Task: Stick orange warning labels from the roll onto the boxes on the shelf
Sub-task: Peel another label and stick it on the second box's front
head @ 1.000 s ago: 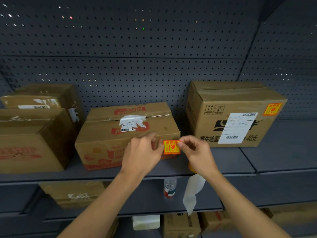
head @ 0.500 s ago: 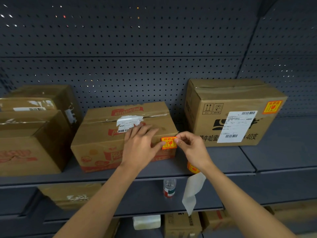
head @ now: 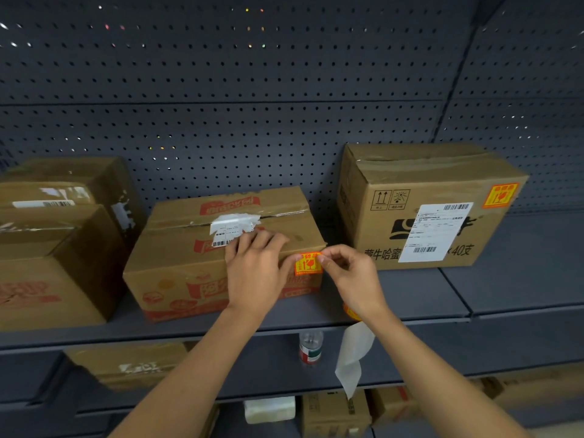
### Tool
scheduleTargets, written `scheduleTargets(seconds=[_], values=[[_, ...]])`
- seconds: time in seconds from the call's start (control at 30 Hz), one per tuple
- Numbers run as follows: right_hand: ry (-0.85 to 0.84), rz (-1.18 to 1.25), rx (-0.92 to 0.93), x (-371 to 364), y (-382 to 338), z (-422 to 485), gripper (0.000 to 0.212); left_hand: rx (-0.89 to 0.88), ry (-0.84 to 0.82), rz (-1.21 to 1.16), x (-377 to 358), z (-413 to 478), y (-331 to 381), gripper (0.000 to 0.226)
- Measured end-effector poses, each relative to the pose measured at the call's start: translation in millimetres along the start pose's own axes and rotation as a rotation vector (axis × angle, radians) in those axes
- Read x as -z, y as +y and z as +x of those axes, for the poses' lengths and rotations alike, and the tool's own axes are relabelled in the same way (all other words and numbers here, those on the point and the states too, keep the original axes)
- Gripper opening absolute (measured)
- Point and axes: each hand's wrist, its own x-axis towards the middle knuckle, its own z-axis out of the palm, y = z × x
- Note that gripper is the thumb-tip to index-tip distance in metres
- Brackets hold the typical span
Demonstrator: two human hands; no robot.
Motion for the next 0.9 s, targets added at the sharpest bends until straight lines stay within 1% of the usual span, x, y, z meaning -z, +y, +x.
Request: scheduleTargets(seconds=[0.3,0.47,0.67,0.83,0.9], values=[[0.028,-0.196,0.115,3.1,-1.2,-3.4,0.008,-0.015,0.059,0.032,-3.6,-0.4,-0.2,0.037],[0.017,-0.274,0.124,5.0,-1.2,-4.5,0.009,0.005,0.063,0.041,-4.9,0.3,2.4,0.039],[0.013,-0.287,0.148,6.8,-2.5,-5.2,0.009,0.024,0.063,0.074,-6.7,1.1,5.7,0.051],[0.032,-0.316,0.170,13.0,-2.1,-1.5,0.013,0.017,0.065,0.099,-8.1,0.5,5.3,0.050],[-0.005,-0.324,0.205,14.8,-4.7,1.7,0.020,0.014,0.073,0.103,-8.8,0.2,5.4,0.050]])
